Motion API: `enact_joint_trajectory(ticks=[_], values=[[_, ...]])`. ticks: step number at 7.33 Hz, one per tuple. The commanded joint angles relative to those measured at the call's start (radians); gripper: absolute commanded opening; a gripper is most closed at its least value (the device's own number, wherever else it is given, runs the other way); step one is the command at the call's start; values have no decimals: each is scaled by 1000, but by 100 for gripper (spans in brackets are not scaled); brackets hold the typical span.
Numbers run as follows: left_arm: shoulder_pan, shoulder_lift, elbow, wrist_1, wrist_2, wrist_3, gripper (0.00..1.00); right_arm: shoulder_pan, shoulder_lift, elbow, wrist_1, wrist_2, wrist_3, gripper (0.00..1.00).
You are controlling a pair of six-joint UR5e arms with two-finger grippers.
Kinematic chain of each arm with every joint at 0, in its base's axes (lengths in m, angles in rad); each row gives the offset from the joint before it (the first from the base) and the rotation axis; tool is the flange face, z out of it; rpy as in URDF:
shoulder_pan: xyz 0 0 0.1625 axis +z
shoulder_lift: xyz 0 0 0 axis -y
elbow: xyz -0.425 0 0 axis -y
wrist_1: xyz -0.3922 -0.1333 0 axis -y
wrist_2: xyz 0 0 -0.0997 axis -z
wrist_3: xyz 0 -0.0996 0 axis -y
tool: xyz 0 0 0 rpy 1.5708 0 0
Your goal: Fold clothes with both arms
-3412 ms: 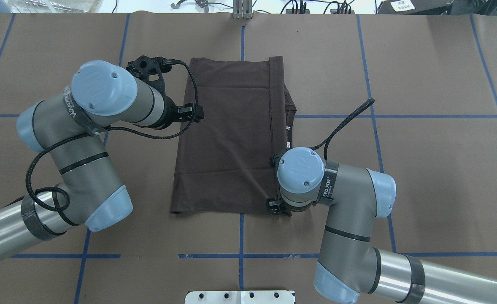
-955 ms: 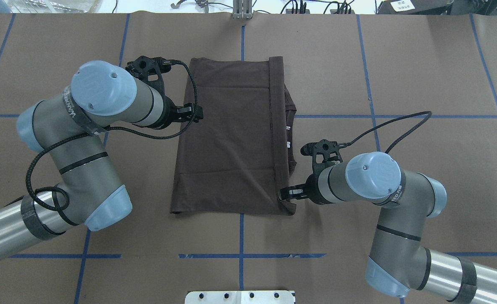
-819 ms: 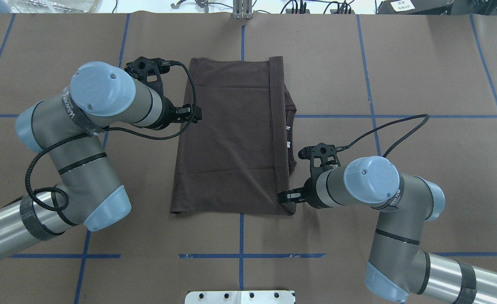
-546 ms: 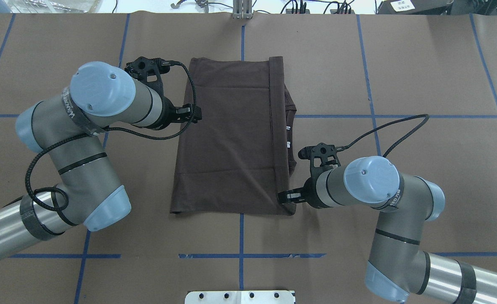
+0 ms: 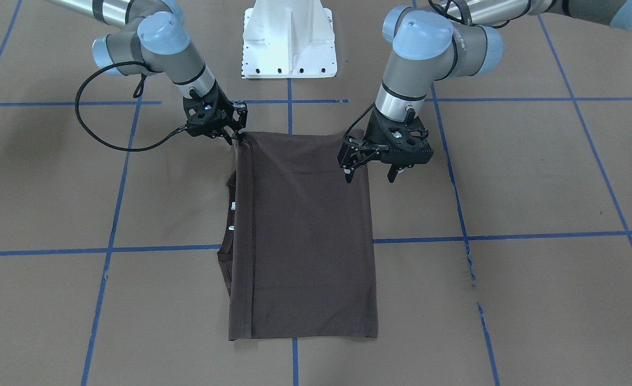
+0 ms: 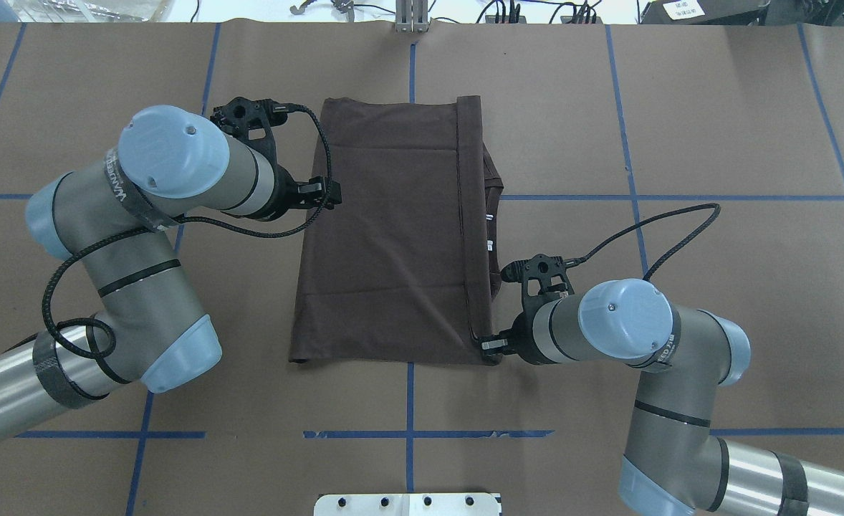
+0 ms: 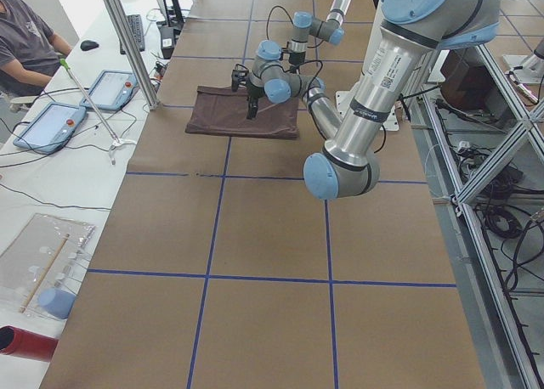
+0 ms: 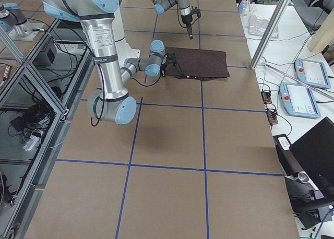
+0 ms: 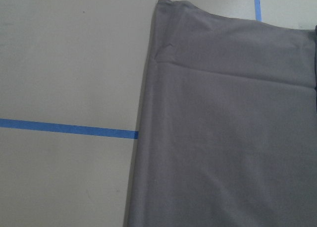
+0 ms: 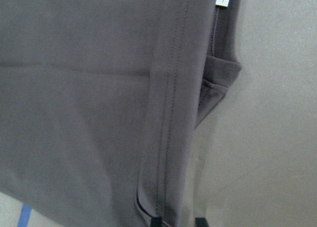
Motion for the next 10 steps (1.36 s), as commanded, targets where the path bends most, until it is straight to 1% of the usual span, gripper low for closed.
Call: enact_joint_trajectory(ticks=[1,3,5,7,9,10], values=[[0,0,0,0,-1,1,100,0,-2,0,0,0,-3,25],[0,0,0,2,-1,-1,100,-3,-3,15,0,0,-2,20],[0,0,0,2,1,-1,100,-6,-2,21,-1,0,11,0],[0,0,0,2,1,-1,100,-2,-32,56,-1,-15,14,0],[0,0,0,2,1,-1,100,-9,-109,71,-1,-40,20,0],[0,0,0,0,1,1,100,-23,-126,72,-3,-41,93,0]])
